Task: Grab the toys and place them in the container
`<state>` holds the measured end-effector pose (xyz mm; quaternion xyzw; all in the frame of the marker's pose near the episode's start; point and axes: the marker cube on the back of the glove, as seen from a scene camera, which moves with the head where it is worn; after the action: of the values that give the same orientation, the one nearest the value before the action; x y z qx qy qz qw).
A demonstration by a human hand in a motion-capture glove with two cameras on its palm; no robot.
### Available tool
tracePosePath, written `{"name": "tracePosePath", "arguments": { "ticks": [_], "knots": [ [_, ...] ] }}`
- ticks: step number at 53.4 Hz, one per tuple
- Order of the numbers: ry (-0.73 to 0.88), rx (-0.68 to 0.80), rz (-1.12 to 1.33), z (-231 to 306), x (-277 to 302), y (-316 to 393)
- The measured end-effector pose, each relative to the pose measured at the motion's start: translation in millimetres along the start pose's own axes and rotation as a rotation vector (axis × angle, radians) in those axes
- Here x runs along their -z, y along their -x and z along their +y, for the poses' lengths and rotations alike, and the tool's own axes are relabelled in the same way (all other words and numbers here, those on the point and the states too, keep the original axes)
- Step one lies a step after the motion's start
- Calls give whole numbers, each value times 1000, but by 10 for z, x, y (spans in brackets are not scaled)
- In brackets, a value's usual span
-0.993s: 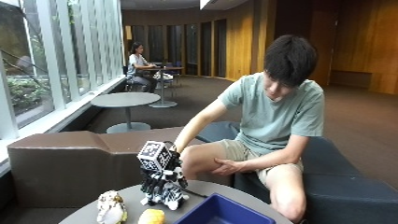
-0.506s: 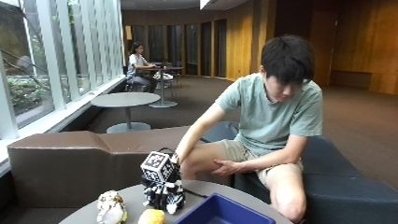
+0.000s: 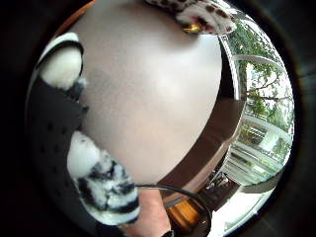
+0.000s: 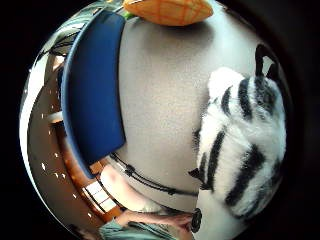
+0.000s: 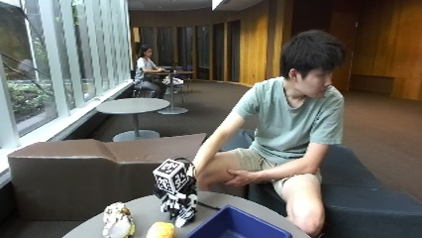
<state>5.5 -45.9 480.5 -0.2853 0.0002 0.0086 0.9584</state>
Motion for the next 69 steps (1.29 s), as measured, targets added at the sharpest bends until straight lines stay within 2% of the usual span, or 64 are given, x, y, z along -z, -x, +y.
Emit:
{"name": "tracePosePath", "arguments": {
  "ticks": [10, 42, 69],
  "knots": [
    [22, 12, 36, 103, 360, 94],
    [-173, 71, 114, 602, 2516, 672],
    [-342, 179, 96, 846, 3522, 1739]
  ]
}}
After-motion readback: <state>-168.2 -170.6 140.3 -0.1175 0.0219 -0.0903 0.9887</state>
